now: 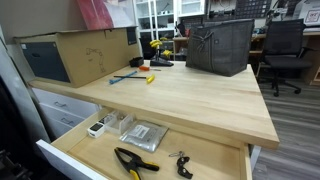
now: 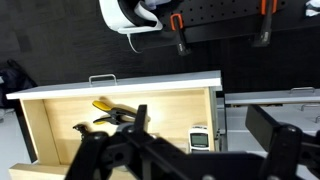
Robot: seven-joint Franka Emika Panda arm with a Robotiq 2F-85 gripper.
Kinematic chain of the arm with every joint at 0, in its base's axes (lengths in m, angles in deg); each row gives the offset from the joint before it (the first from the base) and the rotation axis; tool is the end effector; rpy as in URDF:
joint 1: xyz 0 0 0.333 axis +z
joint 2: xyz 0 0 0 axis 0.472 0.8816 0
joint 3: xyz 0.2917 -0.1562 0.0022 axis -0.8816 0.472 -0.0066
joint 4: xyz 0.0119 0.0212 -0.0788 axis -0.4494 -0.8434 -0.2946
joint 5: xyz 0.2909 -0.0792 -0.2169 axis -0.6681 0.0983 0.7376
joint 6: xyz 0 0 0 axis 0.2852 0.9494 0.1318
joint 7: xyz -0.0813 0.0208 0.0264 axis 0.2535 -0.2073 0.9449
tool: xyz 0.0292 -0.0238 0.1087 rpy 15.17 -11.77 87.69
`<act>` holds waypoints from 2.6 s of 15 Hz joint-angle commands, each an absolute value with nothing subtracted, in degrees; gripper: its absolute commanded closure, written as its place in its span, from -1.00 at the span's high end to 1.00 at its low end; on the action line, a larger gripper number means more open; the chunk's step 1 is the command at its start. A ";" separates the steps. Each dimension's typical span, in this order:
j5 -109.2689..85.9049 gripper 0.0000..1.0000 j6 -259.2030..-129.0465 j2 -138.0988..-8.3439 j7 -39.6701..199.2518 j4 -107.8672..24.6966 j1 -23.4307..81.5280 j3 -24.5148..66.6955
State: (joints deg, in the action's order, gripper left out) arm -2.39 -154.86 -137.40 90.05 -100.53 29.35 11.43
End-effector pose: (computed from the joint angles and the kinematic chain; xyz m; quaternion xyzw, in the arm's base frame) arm 0.2531 0.0111 0.4874 0.9847 -0.0696 -0.0485 0.1520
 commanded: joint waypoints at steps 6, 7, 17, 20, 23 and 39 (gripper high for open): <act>6.01 1.00 -164.98 -135.73 84.92 -106.81 25.01 16.48; 6.53 1.00 -166.26 -134.59 84.57 -107.12 24.43 17.13; 10.81 1.00 -173.43 -121.97 84.64 -105.38 17.55 21.16; 11.20 1.00 -173.93 -118.68 85.31 -104.62 16.06 21.65; 11.86 1.00 -174.02 -115.70 85.49 -103.89 14.74 22.22; 23.44 -1.00 -174.03 -102.67 93.91 -105.70 14.52 22.76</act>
State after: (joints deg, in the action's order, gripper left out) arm 21.96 -173.27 -105.00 91.78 -105.36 13.64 22.57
